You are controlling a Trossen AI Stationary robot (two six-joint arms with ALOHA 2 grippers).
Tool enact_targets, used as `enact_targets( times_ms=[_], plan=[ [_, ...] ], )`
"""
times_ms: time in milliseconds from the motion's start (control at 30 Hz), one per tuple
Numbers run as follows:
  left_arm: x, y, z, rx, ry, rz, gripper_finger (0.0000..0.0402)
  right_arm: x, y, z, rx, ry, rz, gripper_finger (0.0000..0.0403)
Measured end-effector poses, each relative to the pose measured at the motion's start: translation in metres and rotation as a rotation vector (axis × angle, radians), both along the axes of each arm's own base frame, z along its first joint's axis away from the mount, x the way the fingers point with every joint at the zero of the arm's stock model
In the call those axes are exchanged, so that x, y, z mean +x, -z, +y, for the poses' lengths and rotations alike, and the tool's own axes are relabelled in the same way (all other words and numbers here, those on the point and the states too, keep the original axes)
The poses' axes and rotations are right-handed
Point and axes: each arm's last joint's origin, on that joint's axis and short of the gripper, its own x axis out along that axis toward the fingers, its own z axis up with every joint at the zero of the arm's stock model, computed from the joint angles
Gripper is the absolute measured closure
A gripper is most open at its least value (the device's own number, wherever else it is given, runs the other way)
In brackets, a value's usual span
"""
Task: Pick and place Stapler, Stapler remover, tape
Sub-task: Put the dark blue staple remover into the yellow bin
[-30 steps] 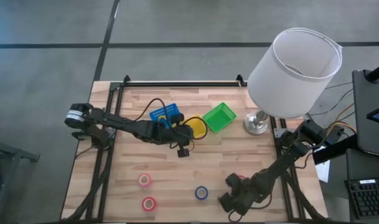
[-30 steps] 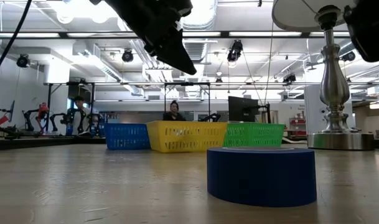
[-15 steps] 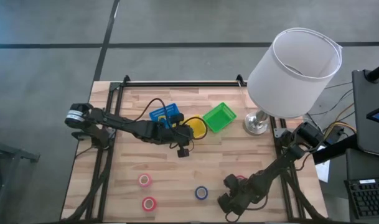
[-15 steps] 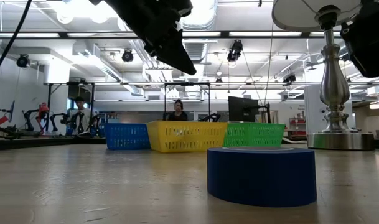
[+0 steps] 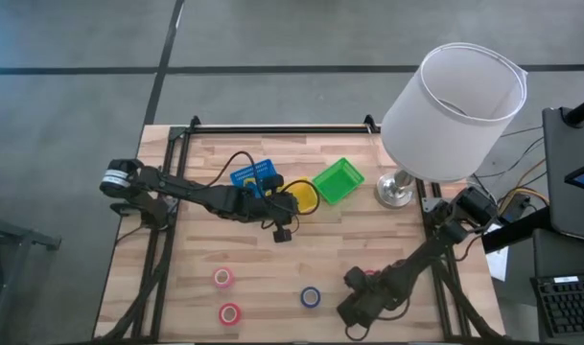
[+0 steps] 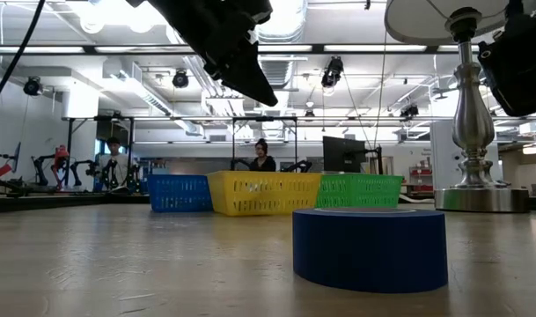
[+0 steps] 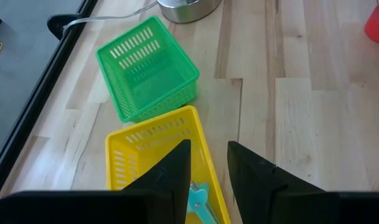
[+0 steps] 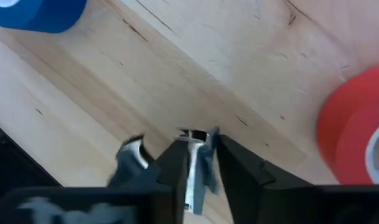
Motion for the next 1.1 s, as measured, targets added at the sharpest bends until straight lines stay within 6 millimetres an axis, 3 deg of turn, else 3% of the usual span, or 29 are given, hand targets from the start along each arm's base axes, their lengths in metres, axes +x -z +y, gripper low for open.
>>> enact_targets(
  times_ms=[167, 500, 733, 867, 1100],
  plan=[
    [0.000, 0.000, 0.000, 0.000, 0.000, 0.000, 0.0293, 0.003, -0.006, -0.006, 0.011, -0.030, 0.006, 0.0369],
    [-0.001, 0.001, -0.001, 0.023, 0.020, 0.024, 0.0294, 0.023, -0.028, -0.043, -0.078, -0.163, -0.084, 0.0360],
    [-0.020, -0.005, -0.002, 0.063, -0.101, 0.092, 0.0310, 0.045, -0.042, -0.090, -0.187, -0.287, -0.140, 0.0362],
    [-0.033, -0.010, -0.003, 0.070, -0.171, 0.113, 0.0324, 0.056, -0.053, -0.125, -0.348, -0.375, -0.192, 0.0357],
    [-0.043, -0.009, -0.004, 0.038, -0.220, 0.162, 0.0342, 0.080, -0.064, -0.175, -0.622, -0.233, -0.299, 0.0362]
  ],
)
